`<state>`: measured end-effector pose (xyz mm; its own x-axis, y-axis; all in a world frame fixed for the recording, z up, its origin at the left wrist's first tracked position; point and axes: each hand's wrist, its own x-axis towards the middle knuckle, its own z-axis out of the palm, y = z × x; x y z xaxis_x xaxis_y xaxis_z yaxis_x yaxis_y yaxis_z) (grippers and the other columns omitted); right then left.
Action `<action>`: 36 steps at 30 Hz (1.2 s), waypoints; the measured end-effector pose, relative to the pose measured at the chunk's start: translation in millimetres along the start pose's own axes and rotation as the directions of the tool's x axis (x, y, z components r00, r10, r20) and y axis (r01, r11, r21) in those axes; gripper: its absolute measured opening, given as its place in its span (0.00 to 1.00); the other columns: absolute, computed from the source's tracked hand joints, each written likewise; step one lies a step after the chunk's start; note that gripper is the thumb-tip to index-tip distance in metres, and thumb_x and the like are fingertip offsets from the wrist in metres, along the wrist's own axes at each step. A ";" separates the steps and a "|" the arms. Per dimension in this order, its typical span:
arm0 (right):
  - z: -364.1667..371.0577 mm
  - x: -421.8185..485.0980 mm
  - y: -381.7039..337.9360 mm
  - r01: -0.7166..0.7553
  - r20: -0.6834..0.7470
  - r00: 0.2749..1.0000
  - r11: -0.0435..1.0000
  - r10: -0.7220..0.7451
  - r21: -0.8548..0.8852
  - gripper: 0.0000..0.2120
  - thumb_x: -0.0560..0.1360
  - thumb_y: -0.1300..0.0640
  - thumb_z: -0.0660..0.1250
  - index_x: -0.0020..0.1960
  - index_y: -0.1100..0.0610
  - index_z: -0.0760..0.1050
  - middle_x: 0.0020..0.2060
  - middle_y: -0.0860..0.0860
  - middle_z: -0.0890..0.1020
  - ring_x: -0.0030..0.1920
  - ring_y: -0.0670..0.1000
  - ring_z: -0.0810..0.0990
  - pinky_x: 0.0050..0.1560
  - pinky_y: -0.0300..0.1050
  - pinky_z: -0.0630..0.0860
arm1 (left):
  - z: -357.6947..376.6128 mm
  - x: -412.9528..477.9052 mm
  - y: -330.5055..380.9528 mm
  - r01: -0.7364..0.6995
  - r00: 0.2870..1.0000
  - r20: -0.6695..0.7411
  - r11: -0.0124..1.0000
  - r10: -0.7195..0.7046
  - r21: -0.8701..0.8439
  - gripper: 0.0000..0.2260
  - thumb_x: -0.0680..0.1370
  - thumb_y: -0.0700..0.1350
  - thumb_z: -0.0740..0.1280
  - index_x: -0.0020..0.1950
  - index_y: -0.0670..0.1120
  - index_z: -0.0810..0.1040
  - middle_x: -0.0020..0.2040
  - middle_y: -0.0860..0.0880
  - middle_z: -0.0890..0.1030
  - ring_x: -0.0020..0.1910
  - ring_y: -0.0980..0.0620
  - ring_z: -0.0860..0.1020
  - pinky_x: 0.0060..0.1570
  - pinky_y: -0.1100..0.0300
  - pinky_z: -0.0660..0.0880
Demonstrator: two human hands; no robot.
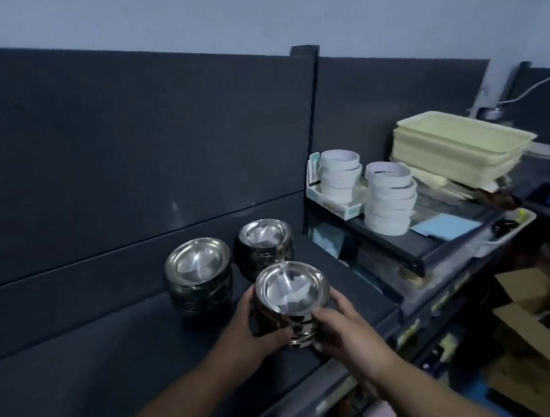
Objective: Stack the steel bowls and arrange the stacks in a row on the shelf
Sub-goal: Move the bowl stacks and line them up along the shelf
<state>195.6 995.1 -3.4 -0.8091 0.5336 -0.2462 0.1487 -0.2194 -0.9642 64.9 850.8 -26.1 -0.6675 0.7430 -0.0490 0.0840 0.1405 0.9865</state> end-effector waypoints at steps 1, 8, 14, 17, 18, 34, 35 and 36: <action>-6.6 9.9 -0.8 -0.015 0.036 0.999 1.000 0.015 -0.017 0.22 0.75 0.49 0.69 0.67 0.39 0.69 0.58 0.43 0.82 0.58 0.49 0.81 0.58 0.49 0.78 | 3.7 4.6 -3.4 0.008 0.999 -0.043 1.000 -0.007 0.024 0.37 0.64 0.50 0.79 0.63 0.69 0.60 0.61 0.66 0.73 0.62 0.66 0.70 0.55 0.72 0.68; -33.1 57.4 -2.4 -0.044 0.207 0.977 0.999 0.046 -0.014 0.23 0.75 0.56 0.69 0.68 0.43 0.70 0.60 0.43 0.81 0.60 0.48 0.80 0.57 0.49 0.79 | 31.5 13.9 -8.8 0.065 0.962 -0.269 0.994 -0.038 0.091 0.43 0.64 0.48 0.79 0.70 0.65 0.59 0.62 0.65 0.75 0.62 0.68 0.73 0.63 0.66 0.69; -38.9 51.7 6.6 0.008 0.198 0.980 0.987 0.024 -0.160 0.38 0.63 0.37 0.77 0.68 0.38 0.65 0.63 0.38 0.76 0.63 0.44 0.76 0.67 0.51 0.72 | 39.3 9.8 -3.5 0.115 0.951 -0.303 0.978 -0.059 0.173 0.42 0.67 0.43 0.78 0.71 0.61 0.57 0.65 0.63 0.72 0.64 0.67 0.71 0.64 0.67 0.69; -34.1 35.6 12.0 0.036 0.086 0.996 0.953 -0.011 -0.301 0.29 0.68 0.41 0.74 0.63 0.45 0.66 0.51 0.38 0.77 0.56 0.44 0.76 0.58 0.42 0.71 | 35.0 -11.0 -1.0 0.210 0.939 -0.321 0.949 -0.128 0.234 0.42 0.69 0.47 0.77 0.76 0.52 0.56 0.71 0.54 0.67 0.68 0.56 0.69 0.69 0.55 0.67; -32.0 28.3 13.4 0.049 0.051 0.998 0.934 -0.034 -0.353 0.24 0.70 0.41 0.73 0.59 0.48 0.68 0.48 0.38 0.77 0.53 0.45 0.76 0.55 0.41 0.70 | 31.8 -21.0 -1.1 0.255 0.928 -0.341 0.924 -0.151 0.285 0.42 0.70 0.48 0.76 0.77 0.51 0.55 0.72 0.51 0.66 0.69 0.53 0.68 0.70 0.55 0.66; 215.3 -183.7 91.6 0.514 0.563 0.826 0.440 -0.024 -0.736 0.14 0.73 0.45 0.69 0.55 0.49 0.77 0.53 0.48 0.82 0.53 0.49 0.78 0.51 0.40 0.72 | -110.3 -417.3 -29.2 0.615 0.704 -0.700 0.597 -0.120 0.516 0.29 0.75 0.55 0.68 0.74 0.51 0.64 0.72 0.52 0.66 0.69 0.53 0.67 0.66 0.67 0.61; 240.6 -205.8 99.1 0.550 0.608 0.794 0.433 -0.006 -0.714 0.13 0.72 0.45 0.69 0.55 0.48 0.77 0.54 0.49 0.82 0.54 0.49 0.79 0.53 0.41 0.73 | -121.4 -453.1 -31.6 0.648 0.669 -0.733 0.582 -0.126 0.492 0.29 0.75 0.56 0.67 0.74 0.51 0.64 0.72 0.51 0.66 0.70 0.52 0.67 0.66 0.66 0.61; 265.8 -228.5 106.0 0.585 0.651 0.759 0.424 0.016 -0.692 0.14 0.72 0.45 0.68 0.56 0.47 0.76 0.55 0.49 0.81 0.55 0.49 0.79 0.55 0.41 0.73 | -131.7 -487.7 -33.0 0.679 0.634 -0.763 0.565 -0.128 0.469 0.29 0.75 0.56 0.67 0.74 0.51 0.64 0.71 0.51 0.66 0.70 0.52 0.67 0.67 0.65 0.61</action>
<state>245.1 632.8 -23.3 -0.9819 -0.1301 -0.1380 -0.0167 0.7841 -0.6204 290.2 397.6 -14.2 -0.9982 -0.0464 -0.0382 -0.0586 0.8905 0.4512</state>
